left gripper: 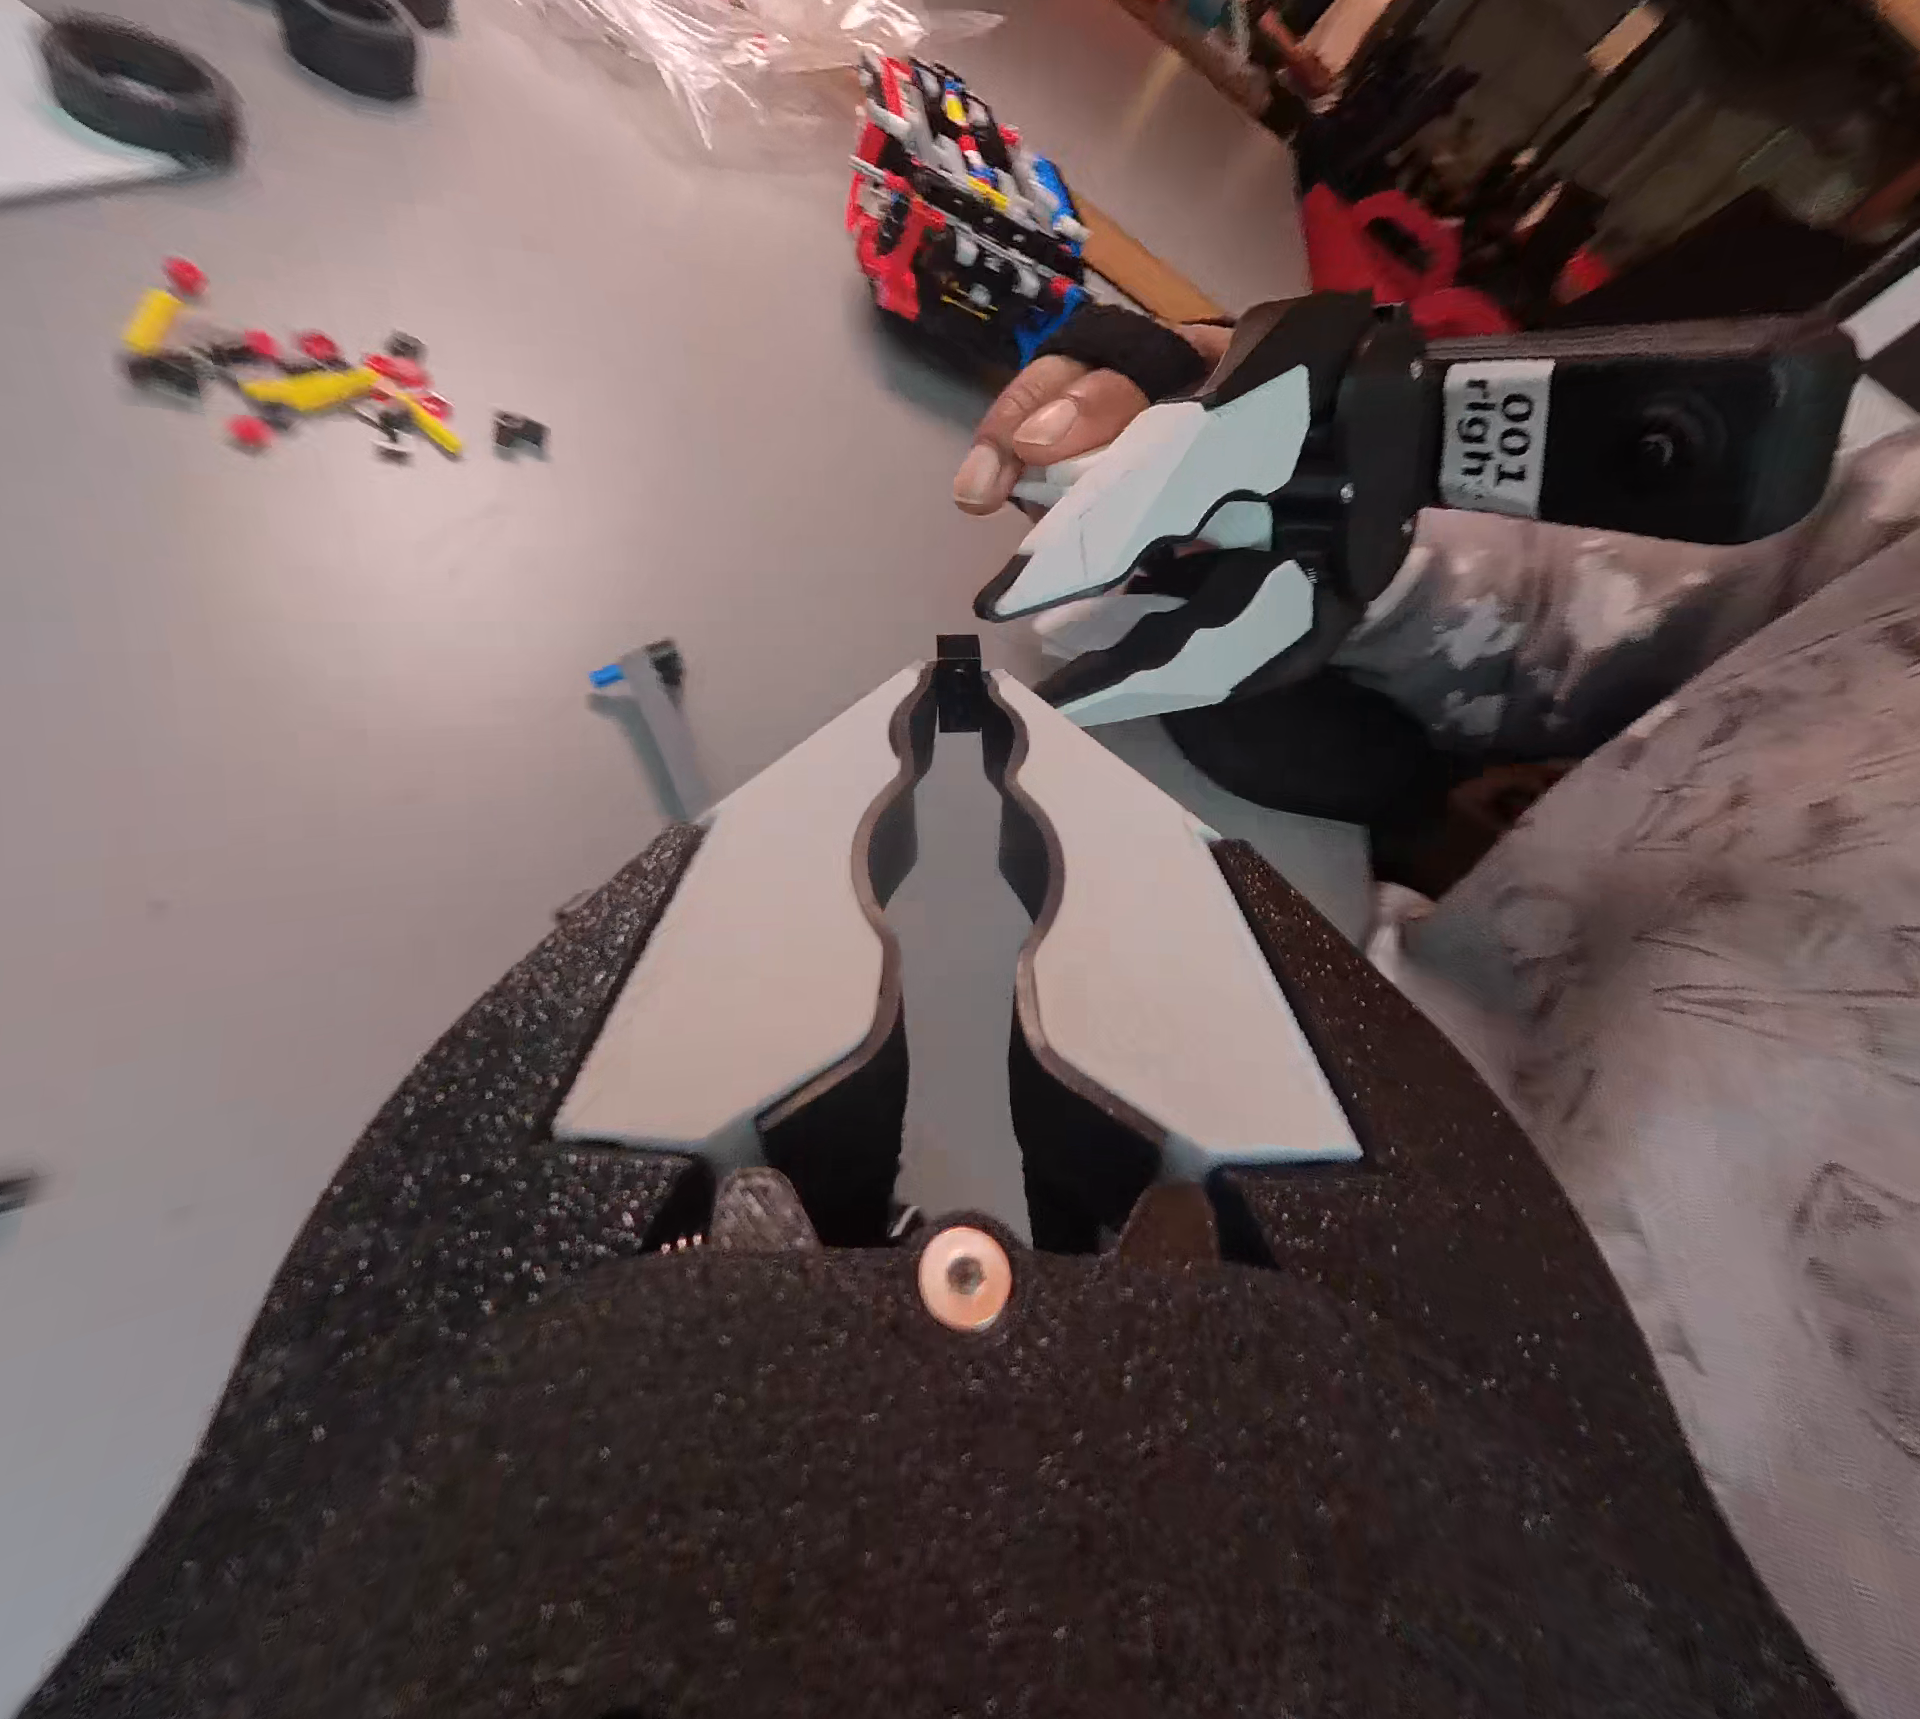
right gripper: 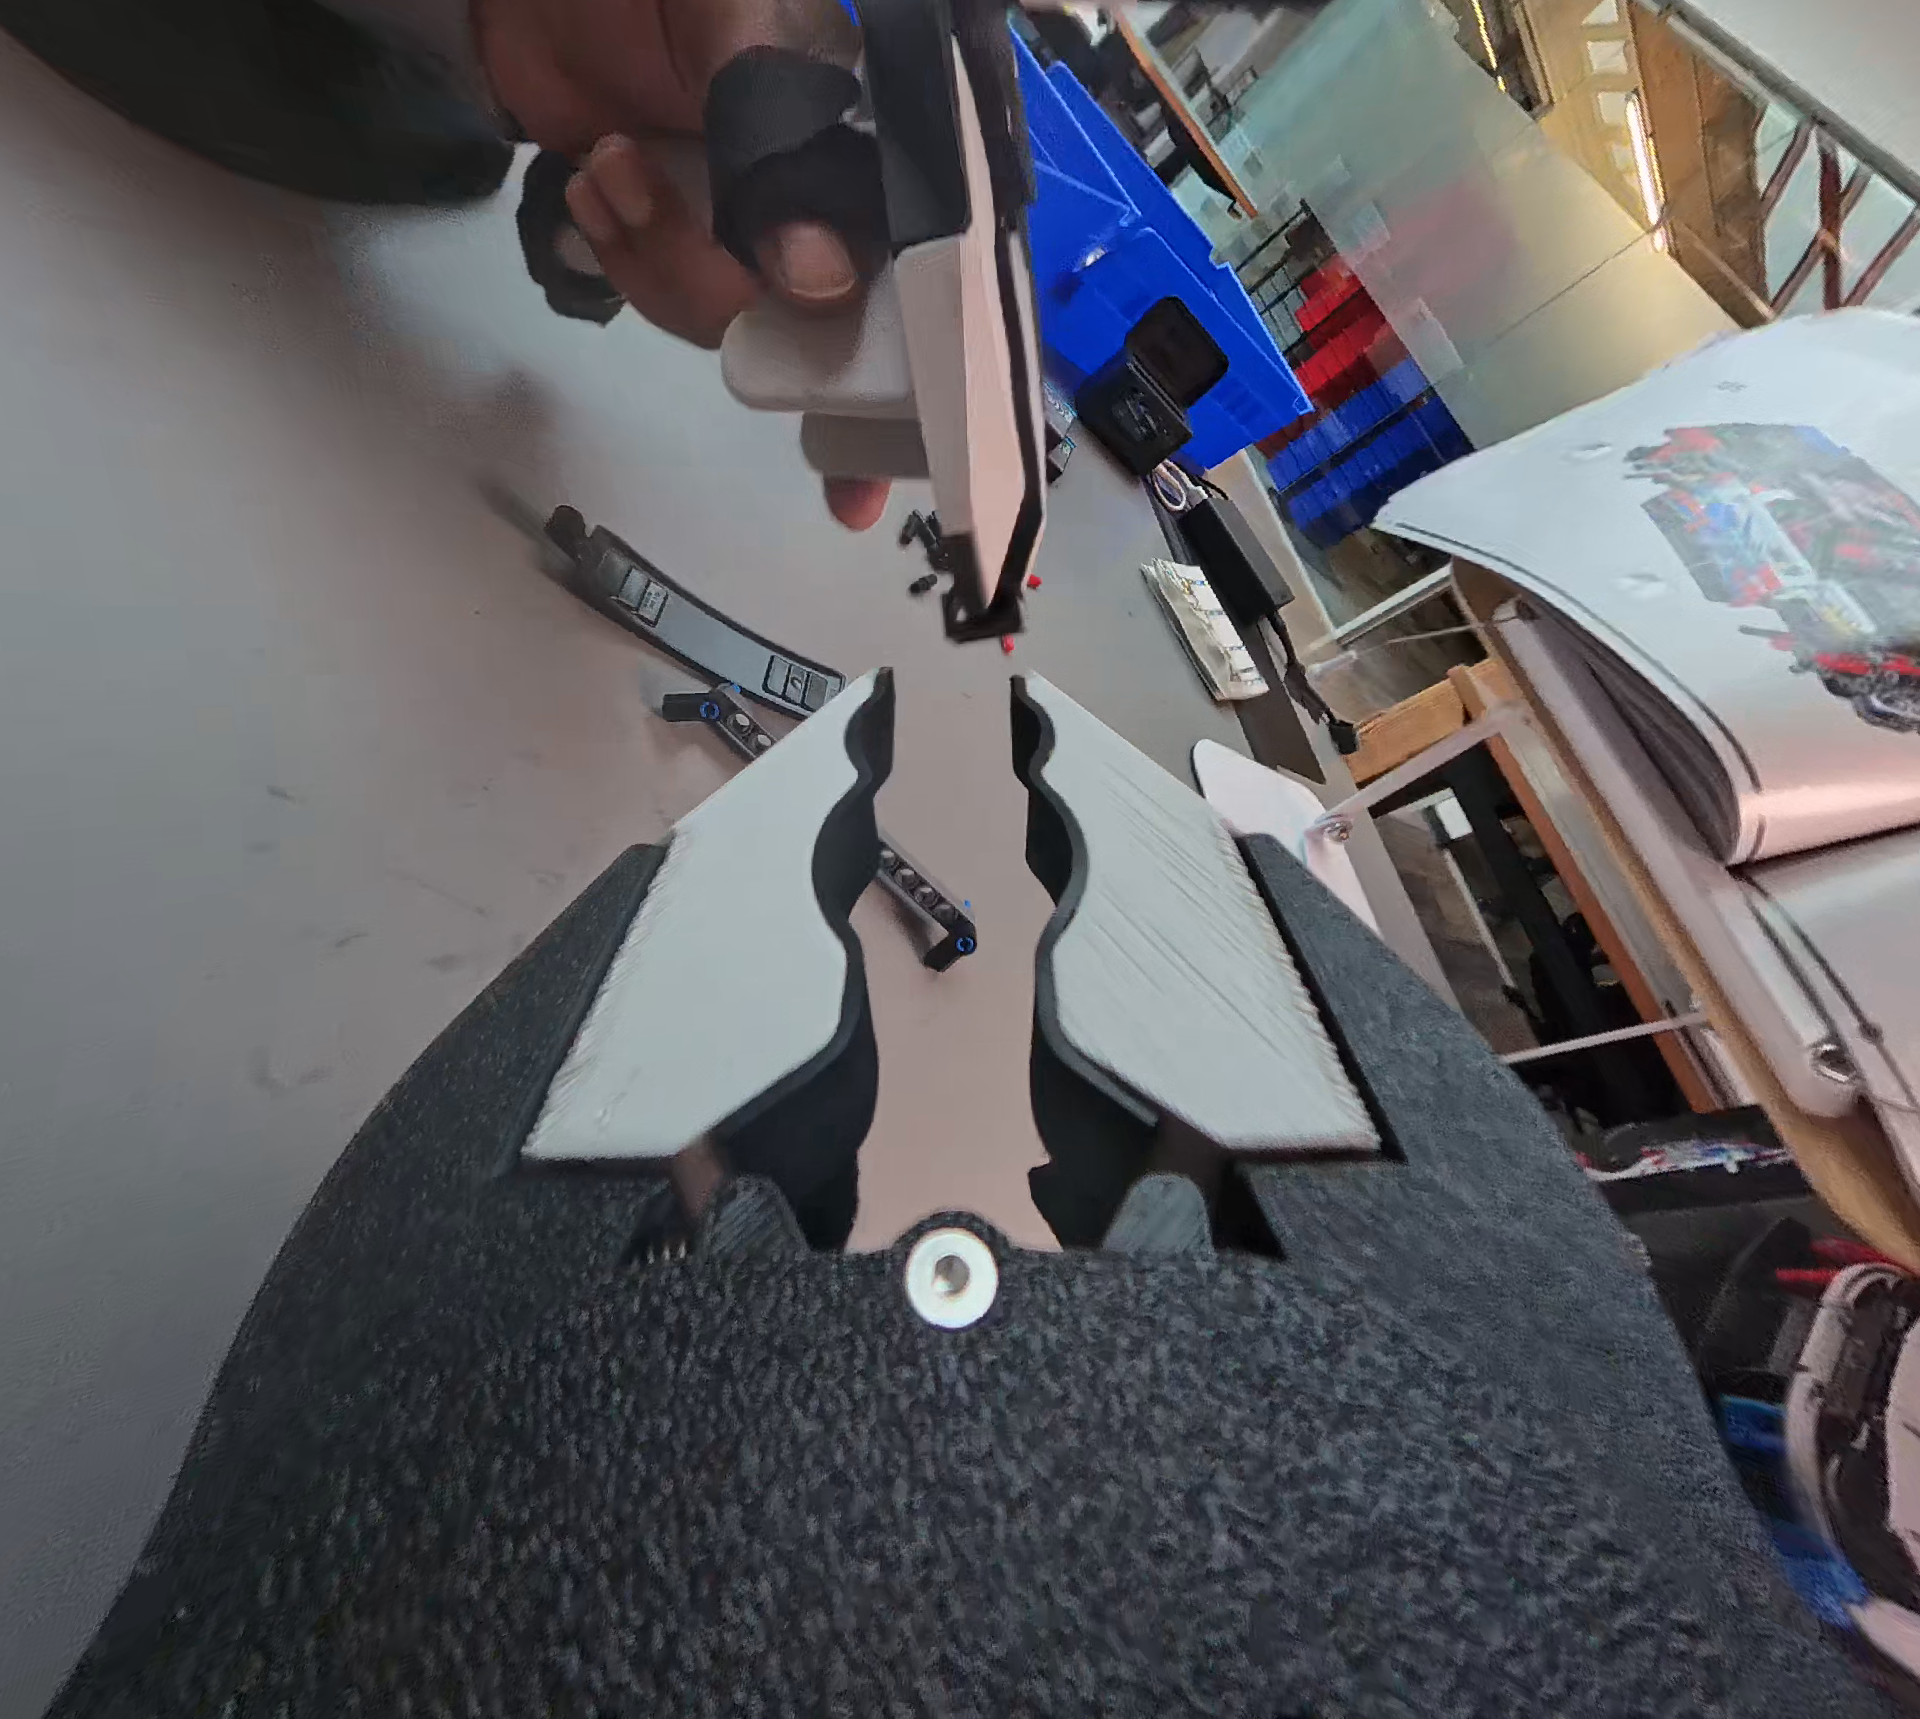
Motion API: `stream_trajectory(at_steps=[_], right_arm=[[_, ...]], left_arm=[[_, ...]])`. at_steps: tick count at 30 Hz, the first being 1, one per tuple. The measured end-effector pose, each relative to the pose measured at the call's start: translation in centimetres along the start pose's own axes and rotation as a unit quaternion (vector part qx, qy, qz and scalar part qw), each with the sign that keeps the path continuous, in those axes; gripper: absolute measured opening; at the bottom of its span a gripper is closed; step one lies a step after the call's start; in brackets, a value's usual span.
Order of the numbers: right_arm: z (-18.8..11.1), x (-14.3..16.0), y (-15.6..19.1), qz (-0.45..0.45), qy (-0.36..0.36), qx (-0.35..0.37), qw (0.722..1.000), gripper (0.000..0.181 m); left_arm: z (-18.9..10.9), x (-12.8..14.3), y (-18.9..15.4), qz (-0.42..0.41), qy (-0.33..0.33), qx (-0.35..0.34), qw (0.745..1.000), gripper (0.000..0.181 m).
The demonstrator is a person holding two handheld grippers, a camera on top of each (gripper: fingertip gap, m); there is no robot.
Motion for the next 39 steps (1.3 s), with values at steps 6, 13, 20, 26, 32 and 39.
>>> stream_trajectory(at_steps=[6,13,20,26,32,39], right_arm=[[-0.2,3.4,-1.4,0.133,0.032,-0.016,0.99,0.033],[0.6,7.2,-0.9,0.229,0.105,-0.051,0.966,0.034],[2.5,9.0,-1.7,0.283,0.153,-0.051,0.945,0.025],[3.5,9.6,-1.5,0.28,0.187,-0.066,0.939,0.009],[2.2,4.6,-2.5,0.161,0.027,-0.036,0.986,0.007],[-0.1,0.2,-2.0,0.058,-0.072,0.001,0.996,0.007]], left_arm=[[-11.2,-6.3,8.0,0.155,-0.078,-0.372,0.912,0.006],[-25.2,-2.7,17.7,0.064,0.019,-0.645,0.761,0.007],[-26.2,1.5,20.6,-0.002,0.073,-0.651,0.755,0.03],[-22.3,-3.7,16.0,0.093,-0.092,-0.576,0.807,0.035],[-9.7,-4.9,5.9,0.116,-0.143,-0.246,0.951,0.029],[-1.6,-0.7,-1.1,-0.151,-0.009,0.182,0.972,0.037]])
Point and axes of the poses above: each gripper's, where its closed fingertips meet, z out along the fingers, x out of its underside, y = z × x across the jaws, the point moved 4 cm from there along -z, back along the fingers, and after that the axes turned 10 degrees about -x, right-handed, at the moved point
